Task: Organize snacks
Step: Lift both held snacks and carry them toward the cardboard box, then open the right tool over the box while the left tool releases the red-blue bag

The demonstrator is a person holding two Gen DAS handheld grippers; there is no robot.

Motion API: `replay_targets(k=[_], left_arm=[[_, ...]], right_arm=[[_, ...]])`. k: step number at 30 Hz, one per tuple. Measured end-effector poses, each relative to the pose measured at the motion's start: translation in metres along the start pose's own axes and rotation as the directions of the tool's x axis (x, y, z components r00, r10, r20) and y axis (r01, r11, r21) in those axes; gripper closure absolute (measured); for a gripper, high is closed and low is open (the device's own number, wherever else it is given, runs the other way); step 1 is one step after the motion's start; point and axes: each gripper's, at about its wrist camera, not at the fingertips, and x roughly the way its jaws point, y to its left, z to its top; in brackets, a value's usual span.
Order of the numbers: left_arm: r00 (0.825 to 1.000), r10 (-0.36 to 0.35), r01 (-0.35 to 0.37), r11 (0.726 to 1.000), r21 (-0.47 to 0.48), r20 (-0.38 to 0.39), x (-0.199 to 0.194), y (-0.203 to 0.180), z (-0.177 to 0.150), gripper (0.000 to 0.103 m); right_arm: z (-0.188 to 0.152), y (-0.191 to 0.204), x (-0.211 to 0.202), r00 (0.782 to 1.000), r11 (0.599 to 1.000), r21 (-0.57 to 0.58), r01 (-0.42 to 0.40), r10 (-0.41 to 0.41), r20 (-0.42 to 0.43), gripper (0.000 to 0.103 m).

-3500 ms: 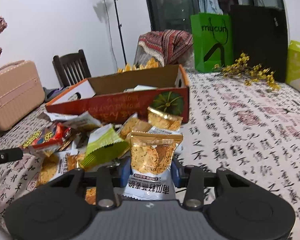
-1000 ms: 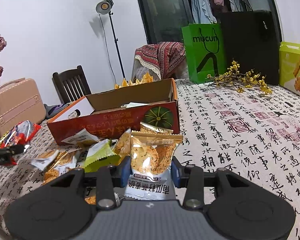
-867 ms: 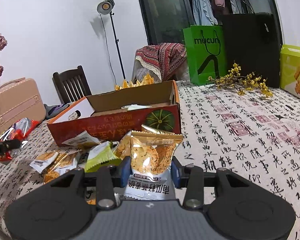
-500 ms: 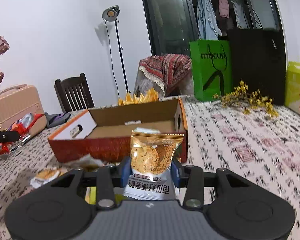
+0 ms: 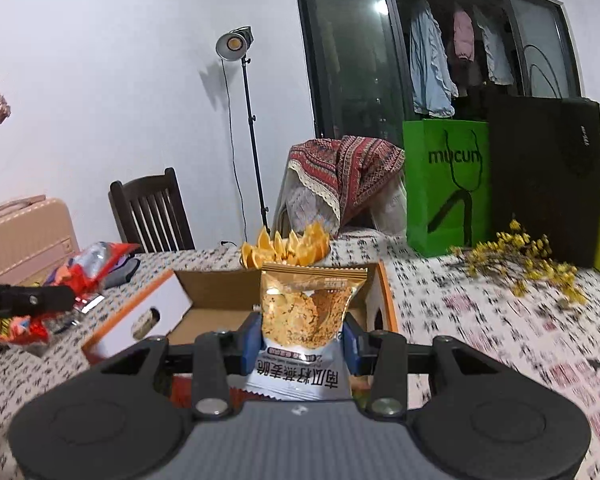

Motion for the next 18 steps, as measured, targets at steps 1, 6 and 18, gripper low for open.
replay_targets(k=[1, 6, 18], left_arm=[[1.0, -0.008, 0.008, 1.0, -0.008, -0.005, 0.007, -0.002, 0.004, 0.03], [1.0, -0.004, 0.003, 1.0, -0.02, -0.026, 0.04, -0.01, 0.013, 0.03], [0.997, 0.061, -0.061, 0.998, -0.01, -0.042, 0.097, -0.006, 0.003, 0.03]], right_arm=[[0.005, 0.0, 0.006, 1.0, 1.0, 0.002, -0.002, 0.002, -0.001, 0.063], [0.022, -0.001, 0.038, 1.0, 1.0, 0.018, 0.0, 0.0, -0.02, 0.063], [0.007, -0.017, 0.104, 0.996, 0.998, 0.06, -0.015, 0.02, -0.089, 0.063]])
